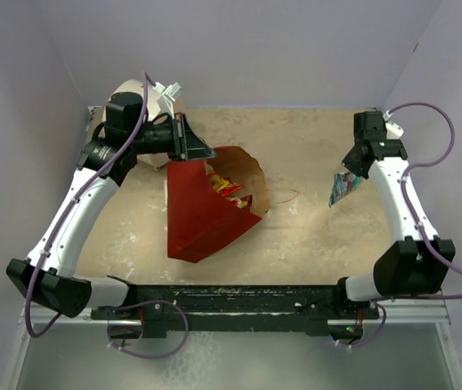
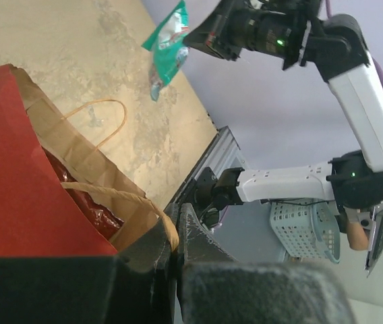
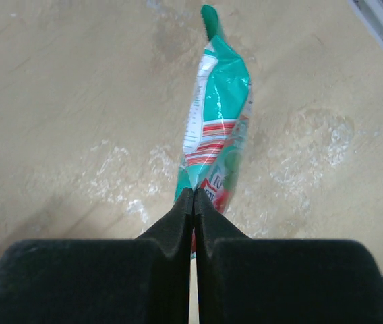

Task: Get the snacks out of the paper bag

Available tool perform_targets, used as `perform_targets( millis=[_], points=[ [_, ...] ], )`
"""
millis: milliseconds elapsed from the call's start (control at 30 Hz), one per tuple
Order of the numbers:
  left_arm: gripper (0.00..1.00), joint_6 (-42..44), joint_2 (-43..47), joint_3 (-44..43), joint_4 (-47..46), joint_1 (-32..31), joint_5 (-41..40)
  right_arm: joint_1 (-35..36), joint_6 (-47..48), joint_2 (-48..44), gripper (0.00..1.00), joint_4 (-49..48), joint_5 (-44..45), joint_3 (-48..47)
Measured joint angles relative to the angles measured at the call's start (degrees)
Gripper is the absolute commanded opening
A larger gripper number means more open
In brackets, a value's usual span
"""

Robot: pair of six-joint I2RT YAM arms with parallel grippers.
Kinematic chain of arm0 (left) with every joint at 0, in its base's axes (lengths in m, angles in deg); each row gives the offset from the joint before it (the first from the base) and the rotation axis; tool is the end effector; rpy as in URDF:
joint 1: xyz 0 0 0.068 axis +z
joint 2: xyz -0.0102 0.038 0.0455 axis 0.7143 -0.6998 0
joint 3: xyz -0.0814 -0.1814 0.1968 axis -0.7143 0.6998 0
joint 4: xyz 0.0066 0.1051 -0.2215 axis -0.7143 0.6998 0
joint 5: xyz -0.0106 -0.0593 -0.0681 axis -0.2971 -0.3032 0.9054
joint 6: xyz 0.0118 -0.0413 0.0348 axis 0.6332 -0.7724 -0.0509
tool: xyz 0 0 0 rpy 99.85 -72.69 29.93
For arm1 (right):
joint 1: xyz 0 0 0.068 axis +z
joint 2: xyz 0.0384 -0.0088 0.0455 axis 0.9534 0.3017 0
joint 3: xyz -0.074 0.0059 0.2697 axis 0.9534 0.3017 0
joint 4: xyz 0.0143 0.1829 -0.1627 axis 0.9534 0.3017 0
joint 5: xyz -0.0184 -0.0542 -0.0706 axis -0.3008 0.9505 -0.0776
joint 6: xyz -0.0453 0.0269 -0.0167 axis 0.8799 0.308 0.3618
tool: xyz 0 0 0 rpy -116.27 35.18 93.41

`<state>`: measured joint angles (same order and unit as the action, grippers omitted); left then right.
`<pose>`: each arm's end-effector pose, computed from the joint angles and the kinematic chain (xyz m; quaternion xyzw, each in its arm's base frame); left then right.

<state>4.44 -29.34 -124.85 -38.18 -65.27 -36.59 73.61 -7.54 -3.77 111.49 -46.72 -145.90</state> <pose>0.2353 -0.1132 0.4410 0.1024 0.7835 -0.5347 0.2995 0.2772 -0.0084 0.3553 0.3763 0.8364 -0.0378 0.3968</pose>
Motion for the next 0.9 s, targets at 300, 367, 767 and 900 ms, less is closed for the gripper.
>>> perform_targets(
  millis=[300, 367, 767, 900],
  points=[
    [0.0, 3.4, 0.3, 0.0, 3.6, -0.6, -0.2, -0.5, -0.5, 21.2, 0.0, -3.2, 2.8, -7.1],
    [0.0, 5.3, 0.3, -0.5, 6.2, -0.7, -0.7, -0.5, -0.5, 26.3, 0.0, -4.3, 2.9, -11.0],
    [0.0, 14.1, 1.7, -1.8, 20.5, -0.7, -8.2, -0.1, 1.9, 42.3, 0.85, -13.5, -16.5, -23.8],
    [0.0, 14.2, 2.8, -1.8, 20.7, -0.7, -10.2, 0.2, 6.6, 37.8, 0.88, -17.4, -26.9, -19.5]
  ],
)
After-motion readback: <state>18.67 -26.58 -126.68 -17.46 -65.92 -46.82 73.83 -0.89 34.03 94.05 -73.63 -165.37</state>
